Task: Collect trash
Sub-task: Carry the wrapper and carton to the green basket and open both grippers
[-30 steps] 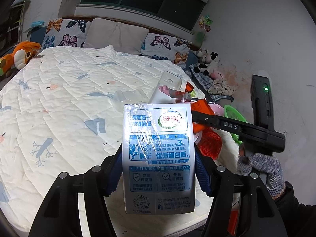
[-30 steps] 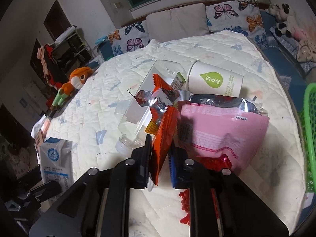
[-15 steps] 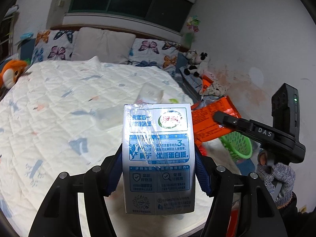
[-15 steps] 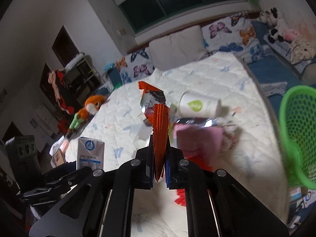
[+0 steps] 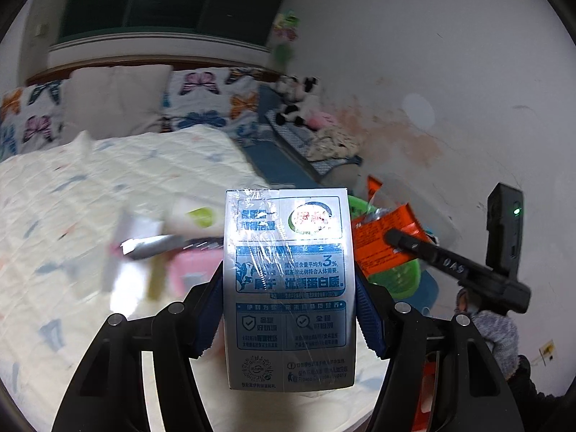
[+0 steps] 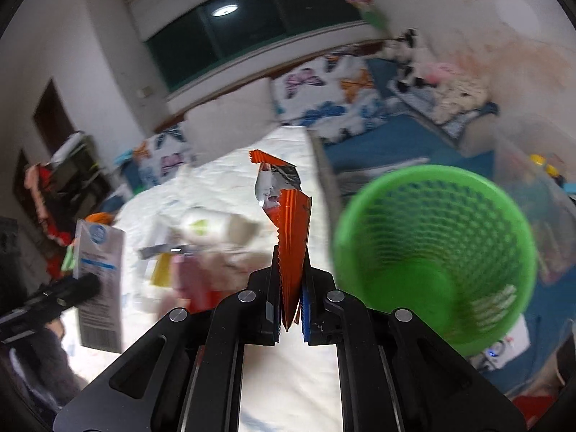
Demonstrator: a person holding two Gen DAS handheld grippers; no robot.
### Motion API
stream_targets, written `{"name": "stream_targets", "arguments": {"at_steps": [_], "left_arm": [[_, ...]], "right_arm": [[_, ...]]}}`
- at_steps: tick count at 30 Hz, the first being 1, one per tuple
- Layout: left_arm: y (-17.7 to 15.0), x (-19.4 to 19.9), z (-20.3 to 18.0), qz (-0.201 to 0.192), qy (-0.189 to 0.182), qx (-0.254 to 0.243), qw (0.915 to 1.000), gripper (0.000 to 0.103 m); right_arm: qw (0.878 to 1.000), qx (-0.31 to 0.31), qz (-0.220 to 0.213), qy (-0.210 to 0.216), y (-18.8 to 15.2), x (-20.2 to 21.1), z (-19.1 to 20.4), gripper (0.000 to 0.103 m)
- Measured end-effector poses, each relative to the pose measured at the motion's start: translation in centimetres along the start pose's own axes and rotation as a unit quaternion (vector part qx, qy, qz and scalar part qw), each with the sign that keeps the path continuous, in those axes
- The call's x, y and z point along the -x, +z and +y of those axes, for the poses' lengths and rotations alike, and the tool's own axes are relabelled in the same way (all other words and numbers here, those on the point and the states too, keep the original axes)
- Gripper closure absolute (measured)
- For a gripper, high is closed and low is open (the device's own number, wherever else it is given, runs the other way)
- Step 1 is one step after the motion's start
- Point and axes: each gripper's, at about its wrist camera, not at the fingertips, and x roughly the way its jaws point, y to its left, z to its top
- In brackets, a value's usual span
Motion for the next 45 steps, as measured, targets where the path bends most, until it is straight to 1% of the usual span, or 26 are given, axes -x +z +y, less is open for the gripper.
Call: {"name": "stream_targets", "arguments": {"at_steps": [3,8,10,15,16,17,19,21,22,24,28,33,38,40,45], "left_arm": [[1.4,-2.3,-2.1,0.008,-0.012,-0.021,0.9997,0.041],[3.1,-5.8,-4.9,0.022,-0.027,-0.045,0.9984,0.041],[3.6,-7.1,-5.8,0.027,-0.032,-0.051,0.9978,0.041],[4.8,-10.8,-7.6,0.046,-0.044,-0.058,0.9963,0.041],[4.9,-11.5,-7.8,0.049,-0.044,-0.058,0.9961,0.041],[5.0,-12.3,-8.0,0.056,-0.046,-0.058,0.9957,0.041],[5.2,-13.8,-8.4,0.065,-0.047,-0.058,0.9951,0.041],[5.3,-15.0,-9.1,0.073,-0.045,-0.061,0.9944,0.041],[5.3,-15.6,-9.2,0.076,-0.043,-0.064,0.9941,0.041],[5.0,-16.6,-9.9,0.085,-0.040,-0.069,0.9932,0.041],[5.1,-18.7,-11.1,0.097,-0.033,-0.078,0.9917,0.041],[4.5,-21.1,-12.3,0.119,-0.030,-0.076,0.9895,0.041],[4.0,-23.0,-13.2,0.138,-0.031,-0.077,0.9869,0.039],[4.0,-23.5,-13.5,0.137,-0.032,-0.076,0.9871,0.028],[3.8,-22.8,-13.6,0.130,-0.037,-0.078,0.9878,0.027]], "right_arm": [[0.999,-0.013,0.003,-0.029,-0.5,0.0,-2.7,0.094],[0.998,-0.027,0.016,-0.060,-1.2,-0.7,-5.6,0.094],[0.997,-0.039,0.022,-0.067,-1.7,-1.0,-6.9,0.091],[0.995,-0.060,0.030,-0.078,-2.1,-1.4,-9.4,0.090],[0.994,-0.064,0.032,-0.078,-2.2,-1.4,-9.8,0.087],[0.994,-0.068,0.034,-0.077,-2.0,-1.5,-10.1,0.086],[0.994,-0.072,0.032,-0.081,-2.3,-1.2,-10.5,0.073],[0.993,-0.072,0.029,-0.085,-2.3,-0.9,-10.7,0.065],[0.993,-0.074,0.026,-0.086,-2.5,-0.6,-10.9,0.064],[0.993,-0.078,0.023,-0.086,-2.6,-0.2,-11.2,0.062],[0.993,-0.081,0.016,-0.084,-3.0,0.8,-11.6,0.057],[0.993,-0.084,0.011,-0.084,-3.7,1.9,-11.9,0.052],[0.992,-0.093,0.011,-0.085,-4.3,2.4,-12.4,0.051],[0.992,-0.096,0.011,-0.085,-4.4,2.6,-12.4,0.051],[0.992,-0.096,0.009,-0.085,-4.5,2.9,-12.1,0.051]]}}
